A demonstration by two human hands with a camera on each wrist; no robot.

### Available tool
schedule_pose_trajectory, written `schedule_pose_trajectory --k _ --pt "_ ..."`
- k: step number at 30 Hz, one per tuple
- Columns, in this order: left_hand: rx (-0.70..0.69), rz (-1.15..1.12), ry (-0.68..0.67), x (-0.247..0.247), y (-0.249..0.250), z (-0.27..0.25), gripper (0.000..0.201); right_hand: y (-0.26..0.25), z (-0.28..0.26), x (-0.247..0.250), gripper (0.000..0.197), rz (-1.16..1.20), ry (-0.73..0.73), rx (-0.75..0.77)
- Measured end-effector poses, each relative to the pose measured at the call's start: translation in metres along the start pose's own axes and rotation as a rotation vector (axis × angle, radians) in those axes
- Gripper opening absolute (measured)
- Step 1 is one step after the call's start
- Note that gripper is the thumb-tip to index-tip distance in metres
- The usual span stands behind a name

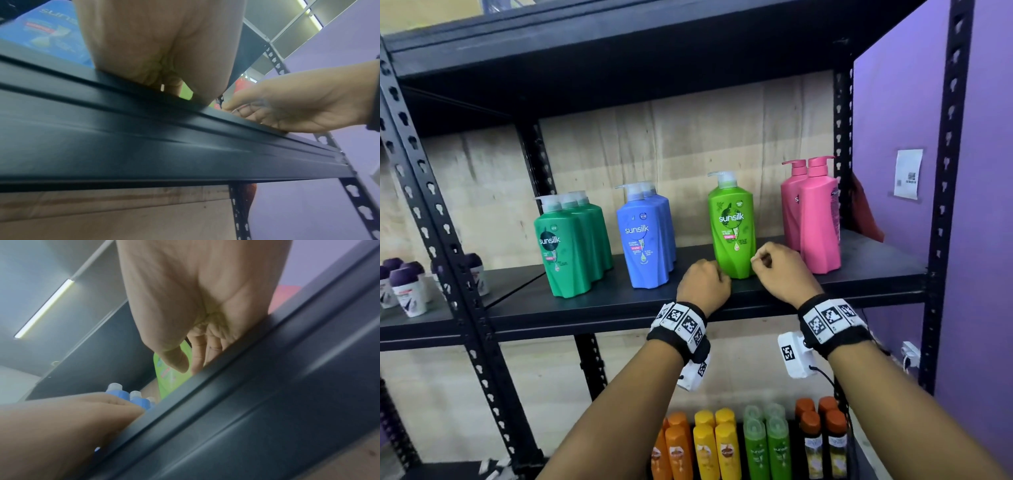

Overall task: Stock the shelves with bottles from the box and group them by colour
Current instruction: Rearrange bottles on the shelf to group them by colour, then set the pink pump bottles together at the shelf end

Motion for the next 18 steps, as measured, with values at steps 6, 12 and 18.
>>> schedule_pose_trajectory --k 6,12,18 --pt "-0.084 0.032 0.010 0.012 0.048 0.003 0.029 -0.011 0.004 0.055 0.015 -0.066 0.081 0.174" --pt "-0.115 0.018 0.014 0.012 0.090 0.018 0.035 0.001 0.018 0.121 0.023 -0.139 0.187 0.092" --pt "-0.121 0.032 -0.007 -0.002 0.115 0.027 0.038 0.016 0.029 0.142 0.033 -0.220 0.216 -0.038"
Point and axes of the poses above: each hand's wrist, its own z-axis towards the middle knuckle, its own x-axis out of the back of the hand, y = z × x, the point moved 6 cm from there along z, towards the middle knuckle, and after that the axes turned 13 degrees about y, right-handed, at the moved point
